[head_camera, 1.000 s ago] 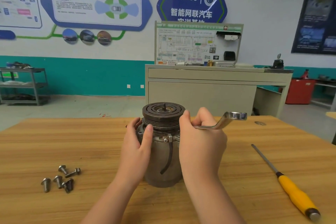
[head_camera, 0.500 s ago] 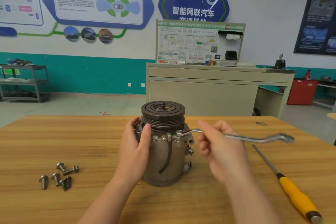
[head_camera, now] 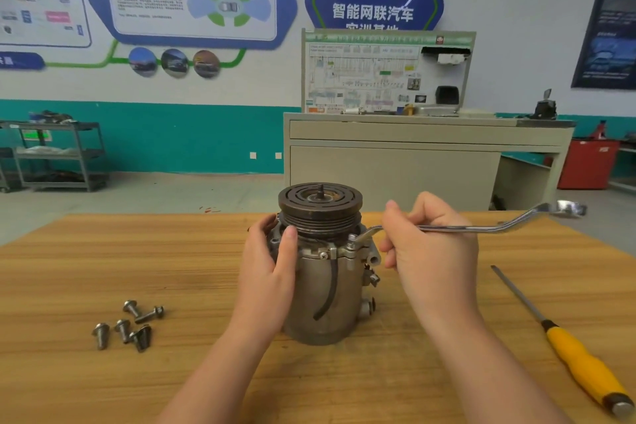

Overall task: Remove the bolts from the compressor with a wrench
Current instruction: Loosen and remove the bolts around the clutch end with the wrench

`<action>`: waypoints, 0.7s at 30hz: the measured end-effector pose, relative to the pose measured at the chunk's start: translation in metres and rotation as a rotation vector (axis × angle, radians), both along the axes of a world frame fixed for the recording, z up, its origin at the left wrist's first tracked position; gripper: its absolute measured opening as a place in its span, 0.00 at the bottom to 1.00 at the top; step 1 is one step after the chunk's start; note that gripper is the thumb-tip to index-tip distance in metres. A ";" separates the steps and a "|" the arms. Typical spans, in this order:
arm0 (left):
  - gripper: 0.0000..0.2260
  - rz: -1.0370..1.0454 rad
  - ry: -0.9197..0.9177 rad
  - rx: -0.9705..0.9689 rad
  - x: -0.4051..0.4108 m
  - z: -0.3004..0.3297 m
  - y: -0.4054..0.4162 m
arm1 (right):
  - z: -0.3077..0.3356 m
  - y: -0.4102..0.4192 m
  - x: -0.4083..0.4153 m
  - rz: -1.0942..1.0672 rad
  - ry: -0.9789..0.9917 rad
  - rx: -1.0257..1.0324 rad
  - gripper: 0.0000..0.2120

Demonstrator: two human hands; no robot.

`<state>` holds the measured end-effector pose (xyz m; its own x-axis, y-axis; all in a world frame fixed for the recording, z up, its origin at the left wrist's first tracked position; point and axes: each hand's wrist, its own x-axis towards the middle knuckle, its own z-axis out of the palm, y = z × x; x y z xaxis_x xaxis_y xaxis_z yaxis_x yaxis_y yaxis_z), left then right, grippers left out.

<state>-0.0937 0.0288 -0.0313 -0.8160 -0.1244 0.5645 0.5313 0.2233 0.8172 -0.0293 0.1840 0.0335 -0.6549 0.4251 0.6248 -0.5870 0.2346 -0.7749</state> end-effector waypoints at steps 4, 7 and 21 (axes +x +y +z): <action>0.25 0.003 -0.004 -0.005 -0.001 -0.001 -0.001 | -0.005 -0.014 0.002 -0.063 0.010 0.002 0.21; 0.24 0.010 0.000 -0.019 -0.002 -0.001 -0.001 | -0.018 -0.023 0.008 -0.201 0.139 0.242 0.22; 0.27 0.001 -0.010 -0.025 0.000 0.002 0.000 | 0.003 0.028 -0.017 0.487 -0.084 -0.542 0.17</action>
<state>-0.0941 0.0290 -0.0294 -0.8218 -0.1114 0.5588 0.5226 0.2438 0.8170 -0.0463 0.2122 0.0366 -0.8851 0.3084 0.3485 -0.4601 -0.4671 -0.7551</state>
